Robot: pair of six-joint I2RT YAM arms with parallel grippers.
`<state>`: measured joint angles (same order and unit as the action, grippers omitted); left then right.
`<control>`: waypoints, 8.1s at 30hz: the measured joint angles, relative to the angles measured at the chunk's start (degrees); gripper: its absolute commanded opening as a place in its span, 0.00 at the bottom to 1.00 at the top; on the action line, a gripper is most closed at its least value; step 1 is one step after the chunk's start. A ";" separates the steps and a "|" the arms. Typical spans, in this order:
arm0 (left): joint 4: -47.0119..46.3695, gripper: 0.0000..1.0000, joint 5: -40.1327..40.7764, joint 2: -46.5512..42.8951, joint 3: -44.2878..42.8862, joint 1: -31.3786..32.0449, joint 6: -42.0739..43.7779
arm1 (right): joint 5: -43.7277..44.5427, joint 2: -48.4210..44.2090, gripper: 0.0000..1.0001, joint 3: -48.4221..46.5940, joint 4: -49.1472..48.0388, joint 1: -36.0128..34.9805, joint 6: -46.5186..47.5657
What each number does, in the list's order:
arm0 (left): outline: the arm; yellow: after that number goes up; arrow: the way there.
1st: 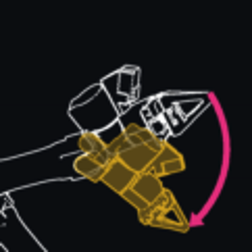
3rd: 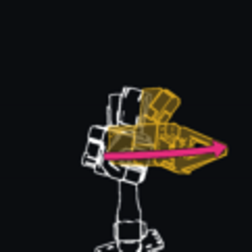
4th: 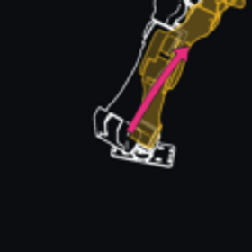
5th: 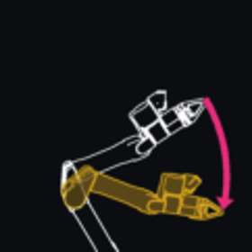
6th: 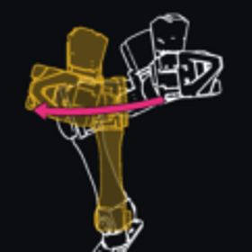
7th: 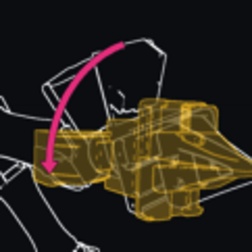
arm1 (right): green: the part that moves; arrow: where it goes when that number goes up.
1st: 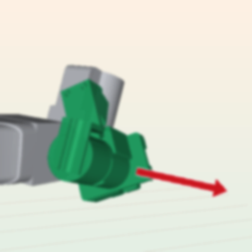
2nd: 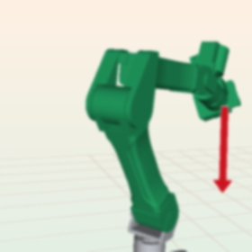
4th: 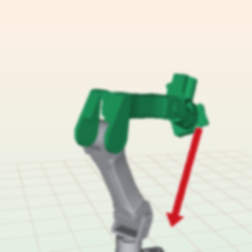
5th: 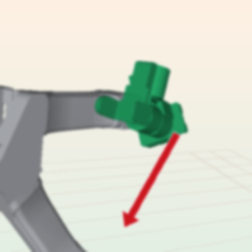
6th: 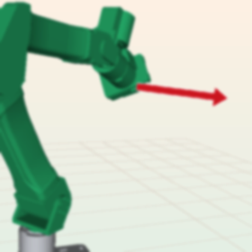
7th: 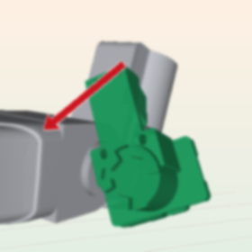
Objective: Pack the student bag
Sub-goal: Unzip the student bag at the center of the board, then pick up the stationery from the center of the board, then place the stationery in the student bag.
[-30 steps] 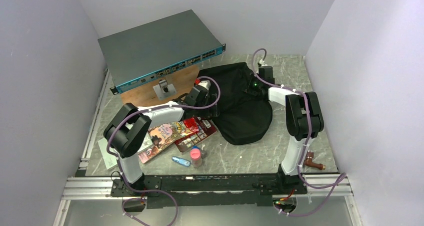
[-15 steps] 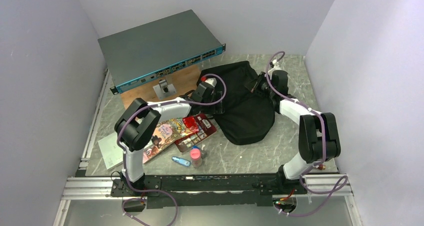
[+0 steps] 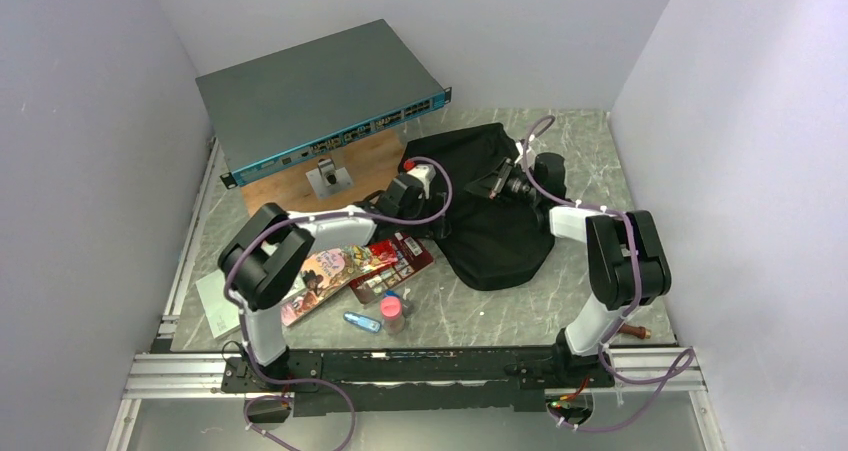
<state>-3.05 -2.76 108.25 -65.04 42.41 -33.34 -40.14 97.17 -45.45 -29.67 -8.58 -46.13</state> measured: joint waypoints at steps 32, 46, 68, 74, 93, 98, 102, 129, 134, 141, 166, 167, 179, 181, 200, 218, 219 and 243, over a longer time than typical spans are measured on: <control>-1.68 0.77 0.39 1.11 -2.16 0.33 1.40 | -2.19 -2.47 0.00 3.39 1.09 3.48 -0.90; -3.54 0.30 -3.65 4.85 -1.66 -3.37 -0.90 | 0.28 -3.43 0.00 0.33 8.35 4.52 3.89; -9.57 0.23 -5.81 3.04 1.73 -0.72 -1.57 | 1.79 0.35 0.00 -0.74 9.09 -2.93 3.06; -9.03 0.22 -6.49 3.30 1.16 -1.03 -1.81 | 1.68 1.31 0.00 2.51 3.74 -7.82 -0.79; -9.75 0.29 -7.96 3.30 1.16 -1.46 -1.38 | -1.97 2.27 0.12 3.52 -3.37 -7.17 -10.88; -8.35 0.51 -8.00 3.19 1.14 -1.55 -0.11 | -3.58 2.14 0.37 1.18 1.27 -4.63 -7.67; -5.35 0.66 -8.17 1.25 1.29 -2.21 1.16 | -2.16 -0.79 0.50 -2.58 12.55 -2.12 0.70; 2.69 0.88 -18.64 -39.52 24.87 -3.43 0.48 | 28.24 -14.47 0.20 2.43 35.15 -1.38 17.88; 4.11 0.88 -18.95 -42.86 25.75 -3.39 -1.11 | 31.01 -14.40 0.19 7.06 28.65 -1.31 15.76; 8.59 0.95 -16.22 -52.81 26.49 -3.32 -0.96 | 32.83 -14.21 0.26 10.25 23.58 -1.36 15.65; 22.25 1.00 1.79 -70.95 35.36 -3.28 0.87 | 29.33 -39.47 0.89 1.70 45.64 -41.94 21.07; 22.29 1.00 2.36 -71.01 35.54 -3.28 0.96 | 29.44 -39.08 0.89 0.20 46.16 -43.45 20.72; 24.33 1.00 6.78 -73.96 36.48 -3.28 0.70 | 47.01 -20.31 0.91 -14.14 55.15 -64.78 19.56; 24.44 1.00 7.02 -73.90 36.72 -3.28 0.68 | 50.25 -17.51 0.91 -15.89 57.48 -66.18 19.58; 26.23 1.00 8.87 -76.46 37.73 -3.28 0.48 | 61.22 -5.25 0.15 -21.92 61.48 -71.12 17.88; 20.59 1.00 1.25 -62.23 36.59 -3.28 -0.76 | 60.52 -47.58 0.00 -3.69 53.51 -28.04 14.97; 19.98 1.00 -0.44 -59.10 35.56 -3.28 -0.79 | 59.98 -48.24 0.00 -2.89 53.35 -24.02 14.58; 6.75 0.97 -20.24 -29.75 16.61 4.15 -5.01 | 15.30 -39.17 0.00 24.11 20.70 20.98 -5.20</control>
<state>3.70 -23.00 78.50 -48.42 46.57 -38.35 -24.84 58.00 -21.34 -8.97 12.40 -51.33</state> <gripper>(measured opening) 0.990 0.471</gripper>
